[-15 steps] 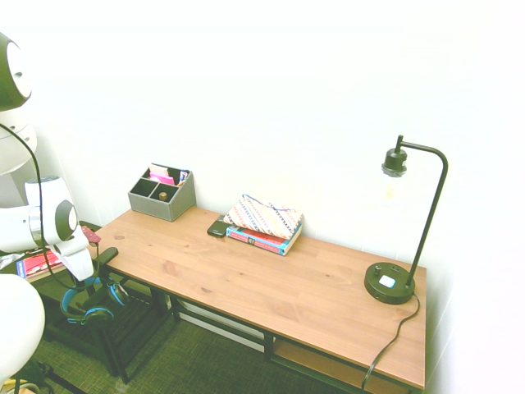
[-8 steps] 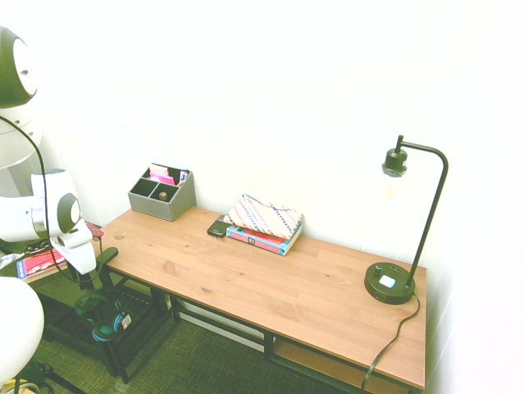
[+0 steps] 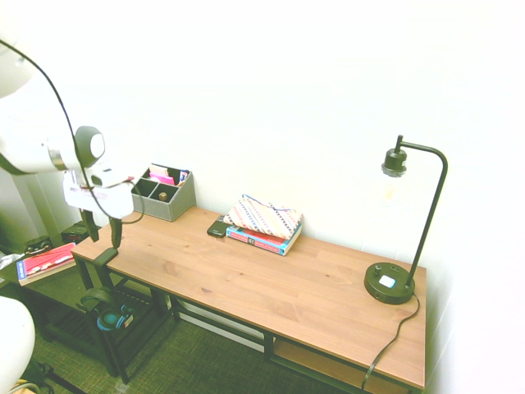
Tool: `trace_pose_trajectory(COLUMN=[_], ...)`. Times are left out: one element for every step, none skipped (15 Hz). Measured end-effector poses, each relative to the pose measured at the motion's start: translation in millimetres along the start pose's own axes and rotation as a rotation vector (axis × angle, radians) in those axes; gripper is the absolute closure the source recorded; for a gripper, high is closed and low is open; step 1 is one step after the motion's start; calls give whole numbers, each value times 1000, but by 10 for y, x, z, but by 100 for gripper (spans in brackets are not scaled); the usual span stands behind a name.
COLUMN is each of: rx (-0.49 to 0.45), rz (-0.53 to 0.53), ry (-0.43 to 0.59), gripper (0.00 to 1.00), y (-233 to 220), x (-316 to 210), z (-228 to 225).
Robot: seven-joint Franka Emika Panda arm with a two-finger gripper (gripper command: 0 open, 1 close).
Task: Hang the headphone
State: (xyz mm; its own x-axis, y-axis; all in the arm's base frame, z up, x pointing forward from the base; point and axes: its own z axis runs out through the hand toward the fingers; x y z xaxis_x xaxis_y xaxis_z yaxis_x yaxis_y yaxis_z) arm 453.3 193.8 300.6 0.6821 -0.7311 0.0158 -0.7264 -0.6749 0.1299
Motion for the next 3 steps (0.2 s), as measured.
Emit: trace_pose_trajectory(rx=[3, 9, 17], rz=[-5, -9, -7], ry=[7, 6, 3], gripper=[0, 0, 0], y=[197, 431, 713], x=[242, 489, 743], z=[-235, -462, -687])
